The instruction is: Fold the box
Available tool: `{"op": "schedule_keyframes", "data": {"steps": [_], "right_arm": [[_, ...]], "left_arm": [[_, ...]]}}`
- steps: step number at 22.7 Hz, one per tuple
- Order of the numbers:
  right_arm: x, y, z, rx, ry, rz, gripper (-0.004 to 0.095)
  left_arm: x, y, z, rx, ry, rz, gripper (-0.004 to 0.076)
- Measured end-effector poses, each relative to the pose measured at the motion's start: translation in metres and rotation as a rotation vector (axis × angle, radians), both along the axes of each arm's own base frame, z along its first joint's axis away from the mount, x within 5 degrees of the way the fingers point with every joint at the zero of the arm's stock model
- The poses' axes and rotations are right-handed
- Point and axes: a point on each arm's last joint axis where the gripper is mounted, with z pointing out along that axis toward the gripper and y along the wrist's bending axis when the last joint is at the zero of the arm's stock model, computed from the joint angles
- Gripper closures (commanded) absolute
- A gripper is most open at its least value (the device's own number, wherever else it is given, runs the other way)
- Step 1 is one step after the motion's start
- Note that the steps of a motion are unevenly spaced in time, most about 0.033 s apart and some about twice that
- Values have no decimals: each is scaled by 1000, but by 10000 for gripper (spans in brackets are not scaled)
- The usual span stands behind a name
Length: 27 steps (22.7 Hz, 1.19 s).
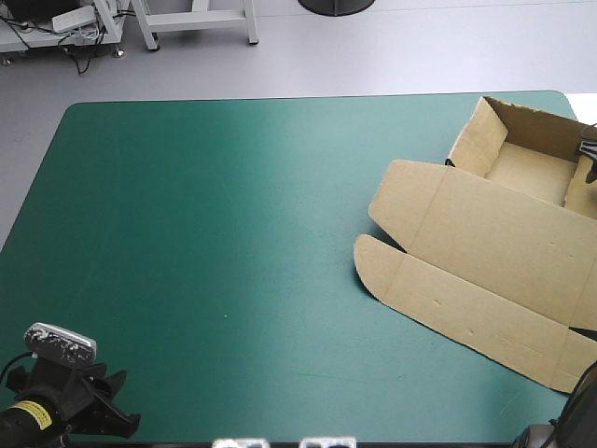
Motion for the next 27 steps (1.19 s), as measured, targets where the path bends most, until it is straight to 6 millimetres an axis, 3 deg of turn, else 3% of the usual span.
{"op": "schedule_keyframes", "data": {"steps": [3,6,10,11,12,13,14,15,16,17,18,20,22,23,24,27], "right_arm": [[1,0,6,-10,-15,1,371],[-2,1,25,-40,-61,0,373],[-14,4,70,-128,-146,-4,373],[-24,8,93,-169,-192,-8,380],[-29,11,103,-183,-211,-9,451],[-42,19,128,-202,-268,-11,493],[-49,25,140,-193,-305,-13,675],[-60,36,161,-167,-373,-15,826],[-72,49,180,-134,-444,0,903],[-92,69,209,-100,-548,54,897],[-102,80,222,-78,-601,82,906],[-164,126,276,-76,-795,175,906],[-224,164,305,-106,-912,226,906],[-236,172,307,-111,-925,236,906],[-261,191,305,-114,-936,268,906],[-289,213,282,-113,-881,328,906]], "left_arm": [[0,0,0,0,0,0,503],[0,0,0,0,0,0,504],[0,0,0,1,0,0,504],[0,0,0,1,0,0,504],[0,0,0,1,0,0,504],[0,0,0,1,-1,0,504],[0,0,0,0,-2,0,504],[0,0,0,0,-3,0,504],[1,0,0,-1,-8,0,504],[1,0,0,-1,-10,0,504],[1,0,0,-1,-10,0,504],[2,0,1,-4,-23,1,504],[4,-1,3,-12,-57,2,504],[5,-1,4,-14,-65,2,504],[5,-1,4,-16,-75,3,504],[6,-1,4,-17,-80,3,504]]}}
